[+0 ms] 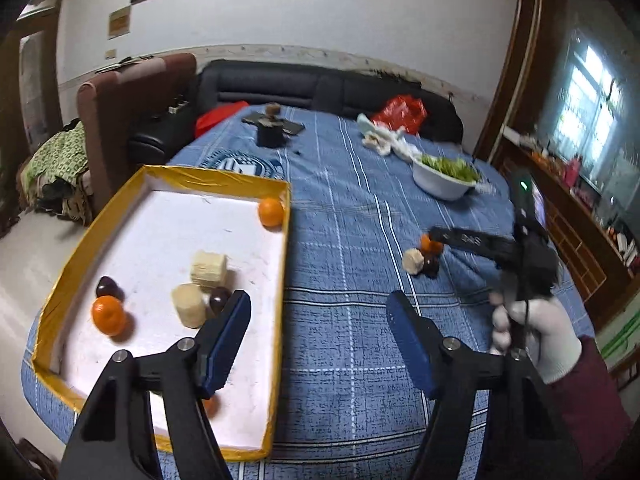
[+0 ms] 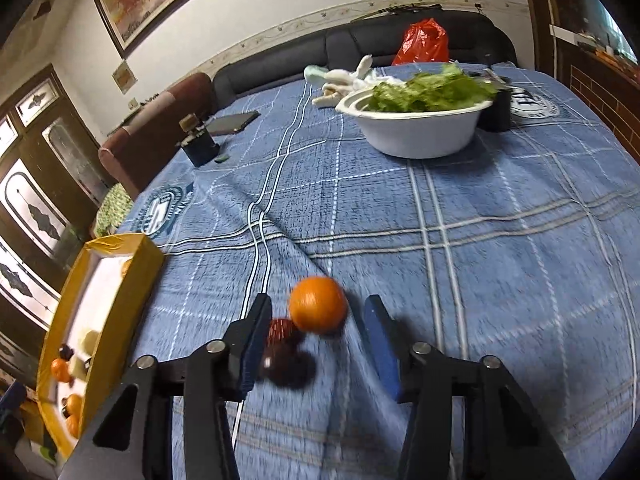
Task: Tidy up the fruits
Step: 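Grasp an orange with the right gripper while the left gripper grasps a white yam piece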
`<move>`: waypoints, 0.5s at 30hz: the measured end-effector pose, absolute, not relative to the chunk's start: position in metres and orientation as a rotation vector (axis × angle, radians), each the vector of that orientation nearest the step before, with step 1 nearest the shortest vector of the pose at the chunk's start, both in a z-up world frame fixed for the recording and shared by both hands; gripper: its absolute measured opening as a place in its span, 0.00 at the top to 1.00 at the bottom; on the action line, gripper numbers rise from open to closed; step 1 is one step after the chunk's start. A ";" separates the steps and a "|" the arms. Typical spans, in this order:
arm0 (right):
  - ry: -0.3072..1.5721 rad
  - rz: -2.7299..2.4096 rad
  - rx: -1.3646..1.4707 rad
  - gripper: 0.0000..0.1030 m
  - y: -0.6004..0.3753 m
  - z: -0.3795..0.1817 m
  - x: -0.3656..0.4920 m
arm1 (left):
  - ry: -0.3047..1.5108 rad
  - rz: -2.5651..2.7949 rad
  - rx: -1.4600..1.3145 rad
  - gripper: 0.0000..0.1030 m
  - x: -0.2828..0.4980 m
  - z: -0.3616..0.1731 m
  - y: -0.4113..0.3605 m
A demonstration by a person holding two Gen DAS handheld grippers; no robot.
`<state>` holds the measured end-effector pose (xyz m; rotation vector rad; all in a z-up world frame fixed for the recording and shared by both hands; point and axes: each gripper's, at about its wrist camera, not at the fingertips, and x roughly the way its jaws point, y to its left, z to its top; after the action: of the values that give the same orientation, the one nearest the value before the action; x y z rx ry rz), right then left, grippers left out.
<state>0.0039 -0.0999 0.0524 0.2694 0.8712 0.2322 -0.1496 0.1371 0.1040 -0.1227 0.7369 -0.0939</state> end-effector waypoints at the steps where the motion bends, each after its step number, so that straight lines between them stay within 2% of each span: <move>1: 0.877 0.234 0.266 0.50 -0.097 0.050 0.008 | 0.743 -0.094 -0.123 0.32 -0.147 0.102 0.136; 5: 0.887 0.248 0.240 0.53 -0.090 0.039 0.013 | 0.783 -0.120 -0.124 0.32 -0.128 0.094 0.123; 6: 0.893 0.247 0.227 0.64 -0.090 0.036 0.013 | 0.795 -0.128 -0.117 0.32 -0.121 0.091 0.117; 15: 0.839 0.256 0.314 0.64 -0.117 0.047 0.008 | 0.902 -0.218 -0.106 0.32 -0.060 0.054 0.065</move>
<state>0.0082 -0.1169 0.0469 0.3138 0.8388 0.2561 -0.0603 0.0646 0.0538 -0.1062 0.9025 -0.2182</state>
